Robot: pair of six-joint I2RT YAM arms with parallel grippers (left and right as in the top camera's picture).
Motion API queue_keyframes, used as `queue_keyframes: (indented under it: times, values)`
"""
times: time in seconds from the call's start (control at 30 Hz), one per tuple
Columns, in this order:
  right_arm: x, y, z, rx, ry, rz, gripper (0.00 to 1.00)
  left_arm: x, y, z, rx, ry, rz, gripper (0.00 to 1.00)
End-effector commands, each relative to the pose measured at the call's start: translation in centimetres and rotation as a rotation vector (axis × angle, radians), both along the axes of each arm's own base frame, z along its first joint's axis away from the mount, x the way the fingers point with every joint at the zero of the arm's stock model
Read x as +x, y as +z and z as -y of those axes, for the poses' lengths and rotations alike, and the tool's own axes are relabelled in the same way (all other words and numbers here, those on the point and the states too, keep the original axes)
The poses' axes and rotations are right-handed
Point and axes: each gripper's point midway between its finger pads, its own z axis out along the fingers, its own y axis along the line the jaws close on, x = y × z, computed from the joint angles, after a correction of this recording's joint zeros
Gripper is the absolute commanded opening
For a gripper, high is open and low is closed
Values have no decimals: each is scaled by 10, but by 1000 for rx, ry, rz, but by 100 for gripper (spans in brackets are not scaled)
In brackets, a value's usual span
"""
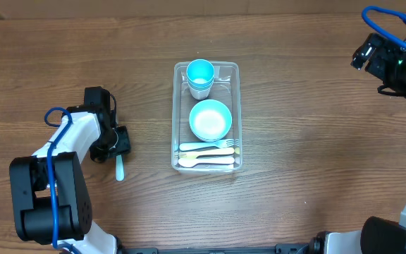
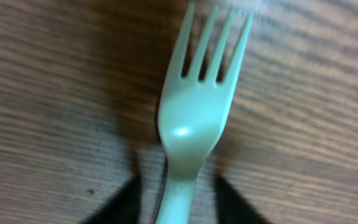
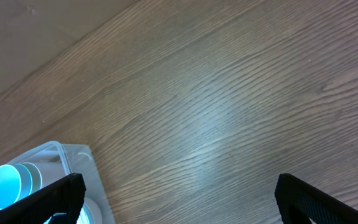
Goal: Pack container
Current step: 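Grasp the white fork with the left gripper, then lay the white fork with the utensils in the container and release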
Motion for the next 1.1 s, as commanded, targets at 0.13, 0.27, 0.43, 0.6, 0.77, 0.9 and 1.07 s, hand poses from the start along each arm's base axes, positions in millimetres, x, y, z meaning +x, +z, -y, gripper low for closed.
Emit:
queue_keyframes:
  times: [0.13,0.27,0.43,0.6,0.77,0.9,1.07]
  values:
    - [-1,5,0,0,-4,15,100,0,0,-1,20,-22,23,4]
    - [-1,5,0,0,-4,15,100,8,15,-1,16,-24,25,4]
    - [-1,5,0,0,-4,15,100,54,94,22,-44,-151,119,4]
    - [-1,5,0,0,-4,15,100,82,192,92,-33,-469,276,4]
    - [-1,5,0,0,-4,15,100,62,236,206,14,-1024,415,4]
    - [-1,5,0,0,-4,15,100,22,220,284,47,-1525,422,4]
    - [-1,5,0,0,-4,15,100,8,178,292,45,-1695,273,4]
